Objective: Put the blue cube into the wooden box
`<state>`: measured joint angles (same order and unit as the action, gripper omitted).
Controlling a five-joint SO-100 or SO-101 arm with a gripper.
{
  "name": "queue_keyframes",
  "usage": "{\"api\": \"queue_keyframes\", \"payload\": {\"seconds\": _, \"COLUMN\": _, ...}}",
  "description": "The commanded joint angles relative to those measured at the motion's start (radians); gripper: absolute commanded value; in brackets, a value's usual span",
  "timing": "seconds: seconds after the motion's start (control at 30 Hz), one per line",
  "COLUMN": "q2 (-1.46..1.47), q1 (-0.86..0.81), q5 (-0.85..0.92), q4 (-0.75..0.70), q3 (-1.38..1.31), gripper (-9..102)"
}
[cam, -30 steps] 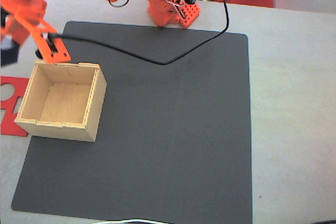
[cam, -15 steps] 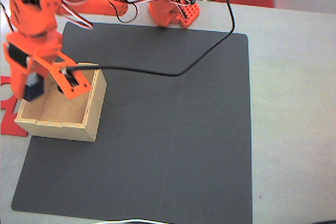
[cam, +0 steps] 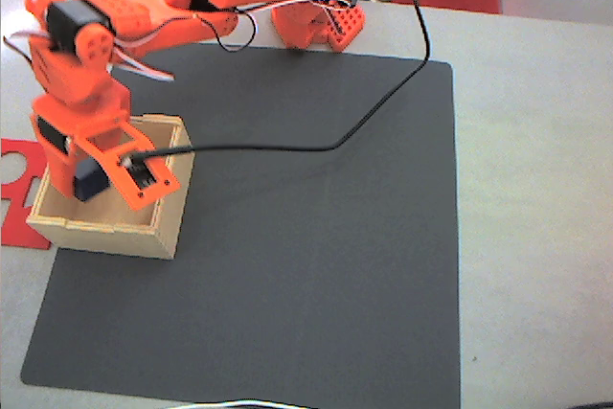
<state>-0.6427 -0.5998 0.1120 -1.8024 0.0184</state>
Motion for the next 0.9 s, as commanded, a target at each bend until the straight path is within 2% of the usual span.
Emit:
{"api": "queue_keyframes", "payload": {"seconds": 0.0, "q2": -0.118, "q1": -0.014, "q5": -0.008, "q4": -0.006, "q3": 0.054, "gripper": 0}}
{"api": "queue_keyframes", "payload": {"seconds": 0.2, "q2": -0.147, "q1": -0.032, "q5": -0.021, "q4": -0.006, "q3": 0.101, "gripper": 0}}
{"api": "queue_keyframes", "payload": {"seconds": 0.43, "q2": -0.276, "q1": -0.044, "q5": -0.048, "q4": -0.006, "q3": 0.296, "gripper": 0}}
{"api": "queue_keyframes", "payload": {"seconds": 0.87, "q2": -0.288, "q1": -0.074, "q5": -0.06, "q4": -0.002, "q3": 0.394, "gripper": 0}}
